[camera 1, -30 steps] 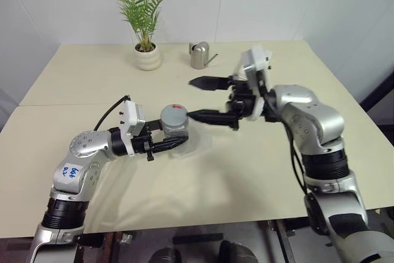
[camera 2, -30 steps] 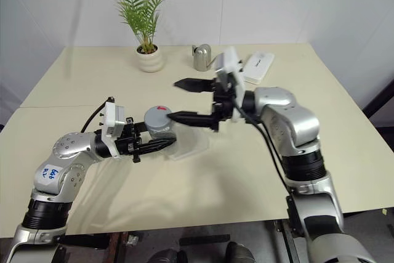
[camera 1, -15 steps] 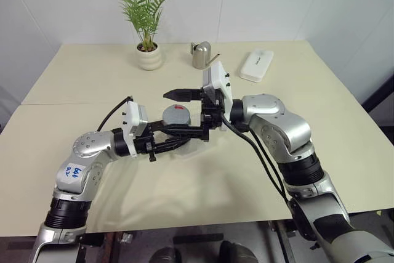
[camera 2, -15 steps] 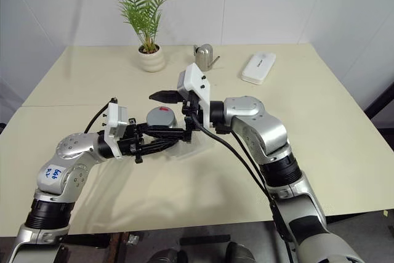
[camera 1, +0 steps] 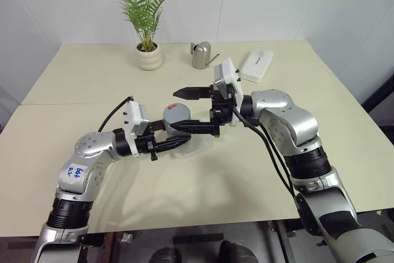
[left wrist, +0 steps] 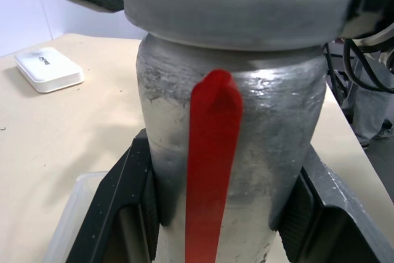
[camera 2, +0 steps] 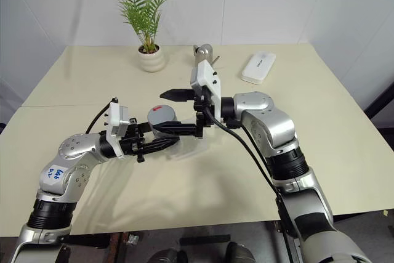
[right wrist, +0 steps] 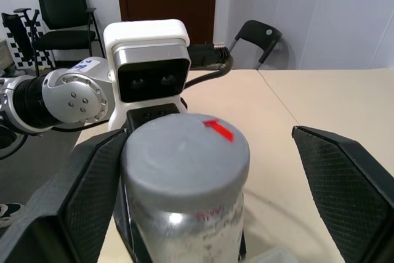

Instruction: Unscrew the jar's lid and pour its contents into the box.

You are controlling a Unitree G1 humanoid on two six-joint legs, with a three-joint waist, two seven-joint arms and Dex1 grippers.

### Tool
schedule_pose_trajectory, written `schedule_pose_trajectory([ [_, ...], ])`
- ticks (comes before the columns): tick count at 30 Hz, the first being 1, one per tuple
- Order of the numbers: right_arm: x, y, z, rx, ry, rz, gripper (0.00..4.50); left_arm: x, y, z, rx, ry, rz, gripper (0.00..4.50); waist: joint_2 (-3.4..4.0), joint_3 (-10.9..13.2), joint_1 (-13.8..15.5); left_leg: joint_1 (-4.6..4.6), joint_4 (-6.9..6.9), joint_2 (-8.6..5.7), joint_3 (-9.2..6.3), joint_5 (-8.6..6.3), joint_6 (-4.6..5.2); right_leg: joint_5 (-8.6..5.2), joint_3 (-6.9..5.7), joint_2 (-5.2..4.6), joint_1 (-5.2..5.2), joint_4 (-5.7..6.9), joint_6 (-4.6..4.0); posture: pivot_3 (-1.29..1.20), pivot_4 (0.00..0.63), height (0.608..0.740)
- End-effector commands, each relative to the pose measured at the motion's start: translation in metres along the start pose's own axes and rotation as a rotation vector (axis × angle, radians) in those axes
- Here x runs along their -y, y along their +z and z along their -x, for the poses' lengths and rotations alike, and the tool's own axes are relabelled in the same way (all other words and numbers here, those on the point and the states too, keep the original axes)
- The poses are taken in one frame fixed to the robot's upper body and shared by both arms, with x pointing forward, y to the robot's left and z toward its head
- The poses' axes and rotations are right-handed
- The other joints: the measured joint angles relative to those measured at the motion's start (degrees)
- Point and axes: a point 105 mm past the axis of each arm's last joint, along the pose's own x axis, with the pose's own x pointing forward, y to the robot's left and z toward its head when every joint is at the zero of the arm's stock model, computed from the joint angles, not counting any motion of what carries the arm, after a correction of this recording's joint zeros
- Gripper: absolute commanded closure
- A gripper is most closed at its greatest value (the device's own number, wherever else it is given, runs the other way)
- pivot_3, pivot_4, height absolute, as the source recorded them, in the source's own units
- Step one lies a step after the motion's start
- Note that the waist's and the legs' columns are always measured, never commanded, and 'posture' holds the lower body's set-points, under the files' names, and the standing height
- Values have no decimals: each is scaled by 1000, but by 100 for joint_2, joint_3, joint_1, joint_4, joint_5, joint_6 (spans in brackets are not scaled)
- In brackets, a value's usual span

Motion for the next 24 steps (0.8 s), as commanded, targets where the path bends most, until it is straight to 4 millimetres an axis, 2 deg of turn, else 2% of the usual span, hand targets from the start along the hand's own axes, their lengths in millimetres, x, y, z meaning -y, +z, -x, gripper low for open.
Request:
schedule_pose_trajectory([
  [1,16,6,25,5,-104,22,12,6,13,-1,33,-33,-51,2517,0,0,7,0,0,0,0,0,0,0,0,0,0,0,0,0,150,740],
  [6,13,4,38,-8,-82,6,12,7,11,1,24,-36,-51,2517,0,0,19,-1,0,-3,-1,0,1,0,0,-3,1,-1,0,0,150,740],
  [14,-5,33,43,119,46,-23,12,5,12,2,17,-35,-56,2517,0,0,-6,1,0,4,3,0,0,0,0,2,0,-1,0,0,150,740],
  [19,-12,42,27,143,89,-26,12,4,11,2,17,-34,-55,2517,0,0,4,1,0,3,2,0,0,0,0,0,0,-1,0,0,150,740],
  [24,-11,29,-2,51,69,-23,12,4,11,1,18,-36,-52,2517,0,0,-7,1,0,4,2,0,0,0,1,1,-1,1,0,0,150,740],
])
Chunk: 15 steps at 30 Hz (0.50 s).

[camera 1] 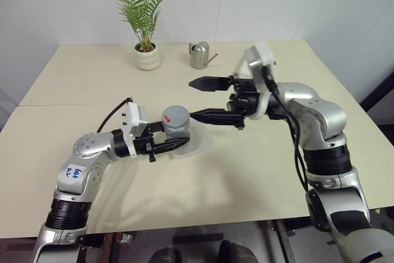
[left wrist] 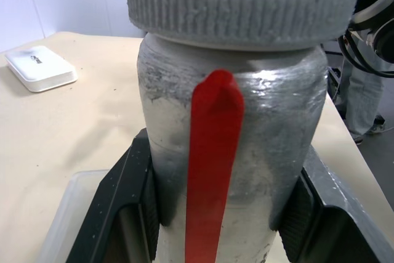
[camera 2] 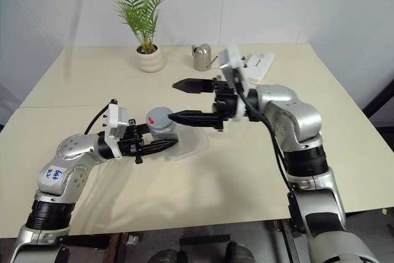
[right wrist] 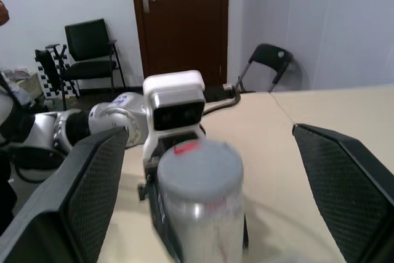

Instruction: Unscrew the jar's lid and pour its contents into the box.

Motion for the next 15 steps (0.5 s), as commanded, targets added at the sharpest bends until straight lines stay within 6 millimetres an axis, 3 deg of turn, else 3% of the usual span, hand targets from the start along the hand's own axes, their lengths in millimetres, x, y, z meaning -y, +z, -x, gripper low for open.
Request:
schedule_pose_trajectory([
  [1,-5,1,-16,-27,15,31,12,2,11,-2,23,-16,-49,2517,0,0,1,0,0,0,0,0,0,0,0,0,0,-1,0,0,150,740],
  [14,-5,-12,-28,-59,14,18,12,5,10,-2,25,-5,-39,2517,0,0,10,-3,0,-4,-3,0,1,0,-1,-1,0,-1,0,0,150,740],
  [15,-5,-11,-28,-53,11,20,191,5,10,-2,25,-5,-39,2517,0,0,10,-3,0,-4,-2,0,1,0,-1,-1,0,-1,0,0,150,740],
])
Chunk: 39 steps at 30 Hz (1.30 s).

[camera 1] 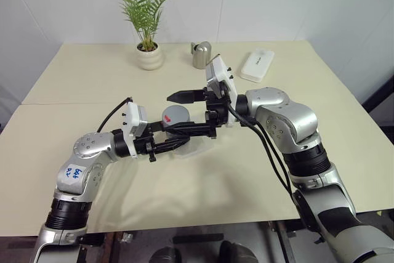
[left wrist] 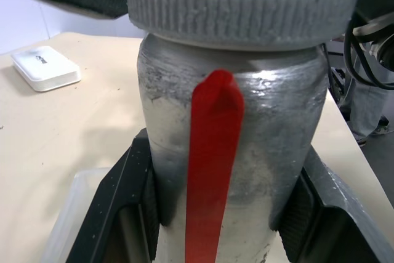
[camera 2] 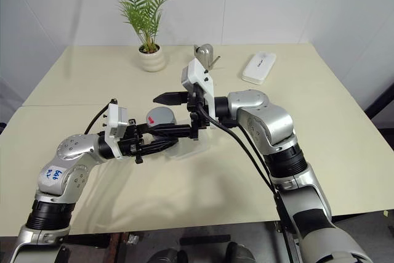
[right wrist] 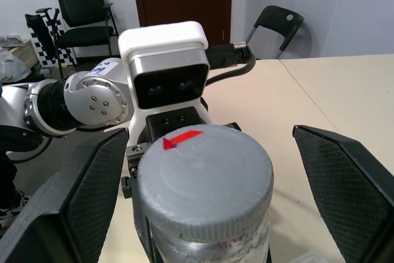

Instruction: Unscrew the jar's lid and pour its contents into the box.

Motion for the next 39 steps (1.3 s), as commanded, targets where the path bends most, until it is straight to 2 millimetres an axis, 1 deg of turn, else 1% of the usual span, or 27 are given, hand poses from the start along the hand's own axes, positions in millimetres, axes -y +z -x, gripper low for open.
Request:
schedule_pose_trajectory([
  [1,-3,12,-2,41,5,42,395,4,9,-1,23,-12,-33,2517,0,0,-1,0,0,0,0,0,0,0,0,0,0,0,0,0,150,740],
  [2,-3,12,-2,46,3,43,602,5,9,-2,23,-13,-33,2517,0,0,-2,0,0,0,0,0,0,0,0,0,0,0,0,0,150,740],
  [3,-3,13,-2,49,1,43,906,5,9,-2,23,-14,-33,2517,0,0,-1,0,0,0,0,0,0,0,0,0,0,0,0,0,150,740],
  [5,-6,14,-2,63,10,43,1629,5,9,-2,22,-15,-33,2517,0,0,-1,0,0,0,0,0,0,0,0,0,0,0,0,0,150,740],
  [6,-7,17,-2,79,16,38,1826,5,9,-2,22,-15,-32,2517,0,0,-1,0,0,0,-1,0,0,0,0,0,0,0,0,0,150,740],
  [8,-8,23,-1,125,12,19,1826,5,9,-2,20,-18,-31,2517,0,0,4,0,0,0,-1,0,0,0,0,0,0,0,0,0,150,740],
  [9,-9,30,1,169,15,-9,1826,5,8,-2,20,-18,-30,2517,0,0,5,0,0,0,-2,0,0,0,-1,0,0,0,0,0,150,740],
  [12,-10,47,15,291,18,-102,1826,5,8,0,17,-16,-27,2517,3,2,10,-1,0,1,-4,0,0,0,-1,0,1,0,0,0,150,740],
  [14,-3,47,26,321,-47,-135,1826,5,7,2,13,-10,-22,2517,2,1,11,-1,0,0,-5,0,0,0,-2,-1,1,0,0,0,150,740],
  [15,2,41,34,310,-98,-133,1826,5,6,3,11,-6,-19,2517,2,1,12,-1,0,0,-7,0,0,0,-2,0,2,1,0,0,150,740],
  [17,13,22,50,252,-215,-108,1826,5,5,5,11,8,-12,2517,-1,-1,19,-1,0,-2,-6,0,1,0,-1,-1,2,0,0,0,150,740],
  [18,21,9,60,219,-285,-94,1826,4,5,6,11,14,-11,2517,-1,-1,19,0,-1,-3,-7,-1,1,0,-2,-1,3,-1,0,0,150,740],
  [20,38,-27,89,138,-460,-75,1826,2,5,9,15,33,-5,2517,-2,-1,19,-1,-2,-8,-1,-2,2,0,0,-2,3,-5,0,0,150,740],
  [22,46,-48,109,103,-555,-72,1826,1,5,11,19,46,-1,2517,-2,-1,18,-1,-2,-11,1,-2,2,0,0,-2,3,-5,1,0,150,740],
  [23,51,-63,125,80,-636,-58,1826,-1,6,12,24,57,1,2517,-2,-1,11,0,-2,-11,2,-1,2,0,1,-2,3,-5,1,0,150,740],
  [24,54,-80,142,43,-706,-45,1826,-3,6,13,30,70,4,2517,-1,-1,7,0,-2,-11,6,-1,2,0,2,-2,1,-5,1,0,150,740],
  [26,55,-104,164,-12,-792,-12,1826,-5,7,14,39,87,6,2517,-1,0,4,1,-3,-15,9,-1,1,0,1,0,1,-5,1,0,150,740],
  [27,54,-112,172,-16,-813,-20,1826,-7,7,14,44,98,7,2517,-1,0,1,2,-4,-16,11,-1,1,0,2,1,2,-5,0,0,150,740],
  [29,50,-139,191,-60,-886,-40,1826,-8,7,14,51,112,13,2517,-1,0,-14,4,-4,-13,13,0,0,0,3,2,2,-5,1,0,150,740],
  [30,46,-151,197,-85,-908,-57,1826,-8,7,14,53,113,16,2517,-1,0,-18,6,-4,-13,13,0,0,0,5,3,2,-5,1,0,150,740],
  [32,43,-164,205,-81,-951,-86,1826,-7,7,14,54,114,21,2517,-1,0,-19,9,-3,-8,12,1,-2,0,4,4,7,-5,1,0,150,740],
  [35,39,-173,207,-51,-966,-148,1826,-8,7,14,58,121,23,2517,0,0,-52,11,-1,3,11,5,-1,0,10,3,7,0,0,0,150,740],
  [37,38,-175,208,-44,-967,-168,1179,-9,8,14,61,124,24,2517,0,0,-67,21,0,3,10,7,-1,0,14,3,14,1,0,0,150,740],
  [38,37,-175,209,-40,-968,-170,959,-10,8,14,61,124,24,2517,0,0,-79,23,0,4,9,7,-2,0,13,3,17,2,0,0,150,740],
  [39,36,-174,210,-37,-969,-167,594,-10,8,14,58,122,23,2517,0,0,-94,23,0,4,7,8,-2,0,13,3,17,3,0,0,150,740],
])
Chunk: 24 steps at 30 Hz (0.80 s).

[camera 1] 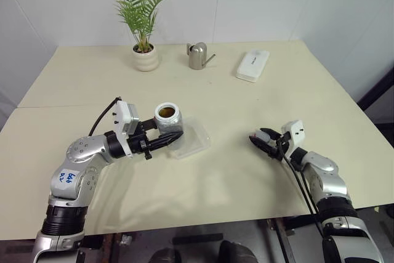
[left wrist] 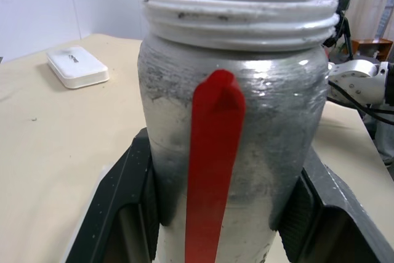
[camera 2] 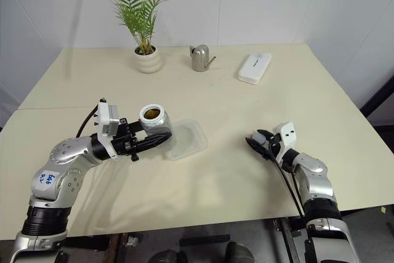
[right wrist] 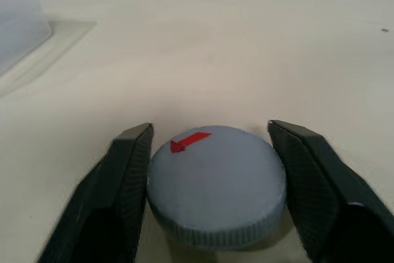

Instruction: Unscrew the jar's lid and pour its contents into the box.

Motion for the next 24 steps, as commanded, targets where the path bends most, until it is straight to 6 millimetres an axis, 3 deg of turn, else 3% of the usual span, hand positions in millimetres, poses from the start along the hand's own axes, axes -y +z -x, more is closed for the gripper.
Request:
schedule_pose_trajectory([
  [1,5,13,7,56,-9,-7,296,-1,8,1,29,0,-12,2517,0,0,-21,0,0,0,-1,0,0,0,0,0,0,0,0,0,150,740],
  [2,5,20,10,70,-3,3,25,-2,8,0,26,1,-15,2517,0,0,-19,0,0,0,-3,0,-1,0,0,0,0,0,0,0,150,740],
  [6,-5,60,17,104,104,46,25,-13,9,0,2,41,-66,2517,11,6,-12,-3,0,-2,-3,0,0,0,1,-3,-1,-2,0,0,150,740],
  [13,-59,115,27,7,438,179,25,-44,17,-3,-46,101,-120,2517,11,7,40,-4,0,-1,-9,0,1,0,-6,-4,-1,-1,0,0,150,740],
  [18,-89,135,32,-18,569,257,25,-57,19,-7,-118,85,-193,2517,11,7,106,-8,-1,-3,-5,-3,4,0,-9,-6,-5,-7,0,0,150,740],
  [21,-92,141,29,-5,558,276,25,-64,21,-9,-151,90,-233,2517,11,7,133,-16,0,-8,-6,-4,5,0,-13,-7,-8,-10,1,0,150,740],
  [24,-89,136,26,1,518,270,25,-71,28,-19,-222,108,-437,2517,10,7,179,-21,1,-13,-10,-4,7,1,-17,-10,-7,-13,3,0,150,740],
])
